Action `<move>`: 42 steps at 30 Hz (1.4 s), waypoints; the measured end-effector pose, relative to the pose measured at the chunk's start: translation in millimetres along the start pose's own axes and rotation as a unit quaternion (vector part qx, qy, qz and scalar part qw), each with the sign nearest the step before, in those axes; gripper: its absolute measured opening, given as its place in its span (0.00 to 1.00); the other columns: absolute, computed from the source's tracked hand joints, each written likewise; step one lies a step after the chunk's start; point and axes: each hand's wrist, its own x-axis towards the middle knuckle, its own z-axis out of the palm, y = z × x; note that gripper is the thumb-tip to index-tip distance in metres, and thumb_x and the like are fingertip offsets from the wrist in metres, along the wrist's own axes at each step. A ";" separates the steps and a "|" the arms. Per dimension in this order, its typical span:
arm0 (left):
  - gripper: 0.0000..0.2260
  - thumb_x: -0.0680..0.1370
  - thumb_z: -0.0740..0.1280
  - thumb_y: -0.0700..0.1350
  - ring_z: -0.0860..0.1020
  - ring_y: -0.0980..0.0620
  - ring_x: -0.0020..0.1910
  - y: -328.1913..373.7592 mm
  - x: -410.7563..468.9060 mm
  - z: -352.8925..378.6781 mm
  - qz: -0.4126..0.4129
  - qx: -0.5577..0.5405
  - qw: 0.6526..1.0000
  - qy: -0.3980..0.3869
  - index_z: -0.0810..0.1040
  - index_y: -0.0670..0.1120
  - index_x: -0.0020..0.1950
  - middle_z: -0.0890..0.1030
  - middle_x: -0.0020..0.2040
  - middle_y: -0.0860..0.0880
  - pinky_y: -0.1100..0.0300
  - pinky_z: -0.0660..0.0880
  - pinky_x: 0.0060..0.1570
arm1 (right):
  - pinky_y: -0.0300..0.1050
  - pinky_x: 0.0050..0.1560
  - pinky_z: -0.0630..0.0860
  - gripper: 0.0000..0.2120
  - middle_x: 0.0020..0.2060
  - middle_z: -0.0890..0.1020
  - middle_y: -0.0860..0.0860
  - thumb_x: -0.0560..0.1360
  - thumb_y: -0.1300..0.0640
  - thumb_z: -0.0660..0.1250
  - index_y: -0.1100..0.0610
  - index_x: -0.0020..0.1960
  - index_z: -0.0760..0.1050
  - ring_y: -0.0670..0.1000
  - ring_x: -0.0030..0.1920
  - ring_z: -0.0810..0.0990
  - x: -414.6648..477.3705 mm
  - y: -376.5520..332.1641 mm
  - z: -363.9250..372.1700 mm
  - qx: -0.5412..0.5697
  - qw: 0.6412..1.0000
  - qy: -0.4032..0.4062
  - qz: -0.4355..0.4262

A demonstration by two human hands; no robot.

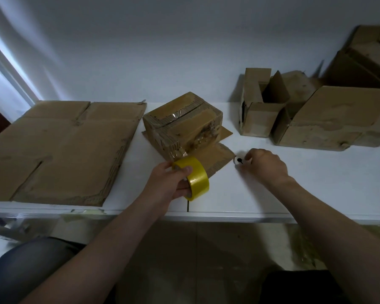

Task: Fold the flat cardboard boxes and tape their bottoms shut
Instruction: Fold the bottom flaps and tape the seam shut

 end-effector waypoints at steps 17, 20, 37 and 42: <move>0.29 0.77 0.73 0.40 0.86 0.44 0.47 -0.8 -1.6 -1.4 -0.005 -0.004 1.000 -0.011 0.67 0.47 0.75 0.79 0.63 0.40 0.56 0.82 0.37 | 0.38 0.37 0.75 0.03 0.40 0.83 0.42 0.77 0.51 0.71 0.44 0.50 0.81 0.42 0.36 0.80 -27.4 -49.6 -39.6 0.293 0.925 0.084 -0.227; 0.27 0.77 0.73 0.40 0.86 0.43 0.47 -0.8 -3.0 -3.9 -0.013 -0.019 1.000 -0.018 0.68 0.47 0.73 0.80 0.62 0.39 0.55 0.82 0.38 | 0.35 0.44 0.73 0.04 0.44 0.84 0.41 0.77 0.52 0.71 0.47 0.51 0.83 0.41 0.44 0.79 -32.0 -76.4 -46.8 0.268 0.907 0.084 -0.314; 0.30 0.76 0.74 0.41 0.85 0.42 0.51 1.7 -11.7 -9.8 -0.022 -0.027 0.999 -0.037 0.66 0.47 0.76 0.77 0.66 0.39 0.51 0.84 0.43 | 0.50 0.49 0.78 0.07 0.58 0.83 0.45 0.79 0.51 0.68 0.46 0.56 0.81 0.51 0.58 0.81 -21.7 -116.1 -34.2 0.031 0.889 0.072 -0.451; 0.27 0.77 0.73 0.40 0.86 0.43 0.48 3.9 -15.2 -10.2 -0.022 -0.028 0.998 -0.044 0.68 0.46 0.73 0.78 0.63 0.39 0.55 0.83 0.39 | 0.48 0.47 0.77 0.09 0.61 0.80 0.44 0.80 0.48 0.64 0.47 0.56 0.81 0.51 0.59 0.79 -24.8 -120.5 -31.5 -0.031 0.889 0.101 -0.446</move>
